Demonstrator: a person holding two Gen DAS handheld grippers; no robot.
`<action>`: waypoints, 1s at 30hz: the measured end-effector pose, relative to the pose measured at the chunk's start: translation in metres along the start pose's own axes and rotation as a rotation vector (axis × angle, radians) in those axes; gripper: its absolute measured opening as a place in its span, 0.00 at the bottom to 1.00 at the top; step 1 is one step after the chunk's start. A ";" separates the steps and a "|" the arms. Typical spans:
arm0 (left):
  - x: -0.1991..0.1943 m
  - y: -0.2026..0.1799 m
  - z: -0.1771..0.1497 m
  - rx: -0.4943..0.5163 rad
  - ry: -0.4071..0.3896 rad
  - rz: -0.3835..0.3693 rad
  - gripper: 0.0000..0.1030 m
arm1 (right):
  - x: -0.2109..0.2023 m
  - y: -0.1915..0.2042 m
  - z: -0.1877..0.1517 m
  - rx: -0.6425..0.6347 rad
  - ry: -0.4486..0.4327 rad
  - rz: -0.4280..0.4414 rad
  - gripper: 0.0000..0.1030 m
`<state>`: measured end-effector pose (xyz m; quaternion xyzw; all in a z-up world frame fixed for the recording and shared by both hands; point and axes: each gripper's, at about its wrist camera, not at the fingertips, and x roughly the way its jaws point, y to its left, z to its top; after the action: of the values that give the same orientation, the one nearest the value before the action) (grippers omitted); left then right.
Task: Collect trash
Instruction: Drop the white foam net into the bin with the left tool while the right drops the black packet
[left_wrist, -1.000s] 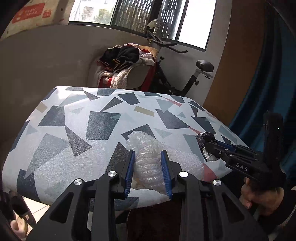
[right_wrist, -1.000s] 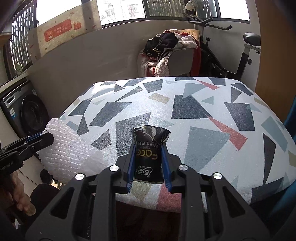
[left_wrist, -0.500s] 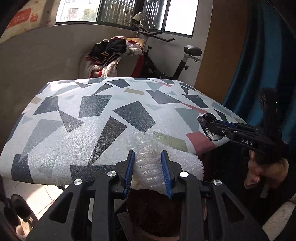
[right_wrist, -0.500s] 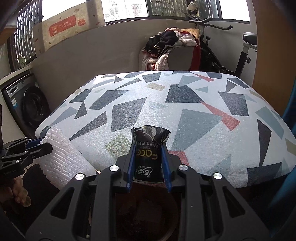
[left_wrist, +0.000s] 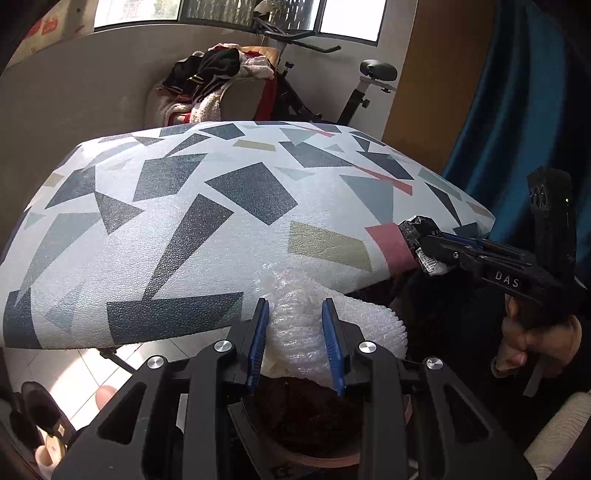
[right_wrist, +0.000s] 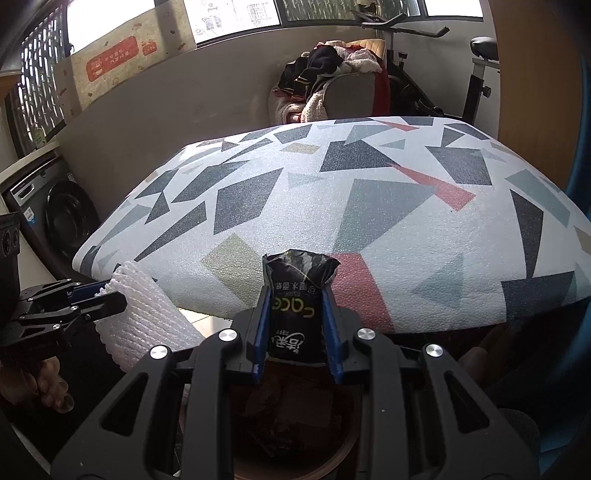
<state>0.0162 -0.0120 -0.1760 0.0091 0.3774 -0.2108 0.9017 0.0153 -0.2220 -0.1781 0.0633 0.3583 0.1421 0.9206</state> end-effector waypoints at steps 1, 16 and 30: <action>0.002 -0.003 0.000 0.015 0.006 0.000 0.28 | 0.000 0.000 0.000 0.000 0.002 0.000 0.28; 0.004 -0.007 -0.001 0.032 0.008 0.014 0.59 | 0.006 0.011 0.000 -0.055 0.024 0.009 0.28; -0.015 0.016 0.002 -0.083 -0.076 0.125 0.74 | 0.028 0.036 -0.012 -0.169 0.144 0.038 0.30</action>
<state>0.0144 0.0076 -0.1662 -0.0129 0.3498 -0.1385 0.9264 0.0189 -0.1791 -0.1974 -0.0181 0.4090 0.1933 0.8917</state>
